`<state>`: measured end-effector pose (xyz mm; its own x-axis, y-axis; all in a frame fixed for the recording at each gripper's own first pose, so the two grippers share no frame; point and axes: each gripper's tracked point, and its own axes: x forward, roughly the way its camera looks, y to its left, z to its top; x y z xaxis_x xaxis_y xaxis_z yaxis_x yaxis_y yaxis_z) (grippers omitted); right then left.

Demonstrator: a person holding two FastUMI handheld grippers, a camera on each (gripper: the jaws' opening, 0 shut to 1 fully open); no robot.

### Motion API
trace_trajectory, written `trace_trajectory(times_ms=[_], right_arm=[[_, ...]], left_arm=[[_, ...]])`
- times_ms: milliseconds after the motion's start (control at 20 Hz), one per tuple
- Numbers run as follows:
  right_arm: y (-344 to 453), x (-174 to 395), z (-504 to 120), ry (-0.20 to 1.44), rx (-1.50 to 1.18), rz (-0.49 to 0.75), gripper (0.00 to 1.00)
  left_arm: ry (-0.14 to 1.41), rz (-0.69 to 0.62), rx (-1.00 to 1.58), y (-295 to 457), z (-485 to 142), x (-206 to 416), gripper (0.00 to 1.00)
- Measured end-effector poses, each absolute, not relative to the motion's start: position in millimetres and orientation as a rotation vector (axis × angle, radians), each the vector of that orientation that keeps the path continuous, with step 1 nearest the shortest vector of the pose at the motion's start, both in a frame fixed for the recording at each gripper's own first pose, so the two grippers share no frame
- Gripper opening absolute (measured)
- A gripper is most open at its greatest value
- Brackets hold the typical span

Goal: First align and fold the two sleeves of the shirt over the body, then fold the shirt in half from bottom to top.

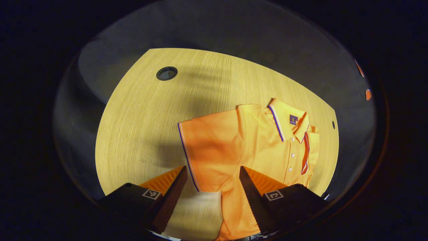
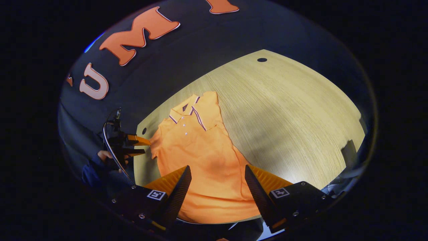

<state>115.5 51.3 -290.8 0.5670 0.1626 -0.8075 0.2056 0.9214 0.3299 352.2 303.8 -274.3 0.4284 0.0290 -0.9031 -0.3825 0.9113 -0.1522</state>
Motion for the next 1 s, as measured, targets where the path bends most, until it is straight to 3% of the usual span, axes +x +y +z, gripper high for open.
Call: trace_trajectory(times_ms=[450,600,650,750,850,900,1000], right_arm=[[49,92,-273,0.859,0.301,-0.029,0.98],[52,97,-259,0.796,0.277,-0.015,0.98],[52,99,-256,0.785,0.276,-0.011,0.98],[50,103,-252,0.76,0.273,-0.014,0.98],[46,111,-246,0.724,0.253,-0.026,0.98],[44,111,-245,0.712,0.24,-0.033,0.98],[40,111,-240,0.702,0.222,-0.045,0.98]], left_arm=[[1.195,0.352,-0.289,317,-309,371,0.94],[1.22,0.33,-0.256,315,-312,368,0.74],[1.218,0.295,-0.248,314,-311,373,0.72],[1.223,0.25,-0.212,309,-309,372,0.17],[1.192,0.208,-0.185,305,-308,373,0.17],[1.184,0.198,-0.194,302,-306,373,0.04],[1.157,0.191,-0.2,298,-300,373,0.04]])
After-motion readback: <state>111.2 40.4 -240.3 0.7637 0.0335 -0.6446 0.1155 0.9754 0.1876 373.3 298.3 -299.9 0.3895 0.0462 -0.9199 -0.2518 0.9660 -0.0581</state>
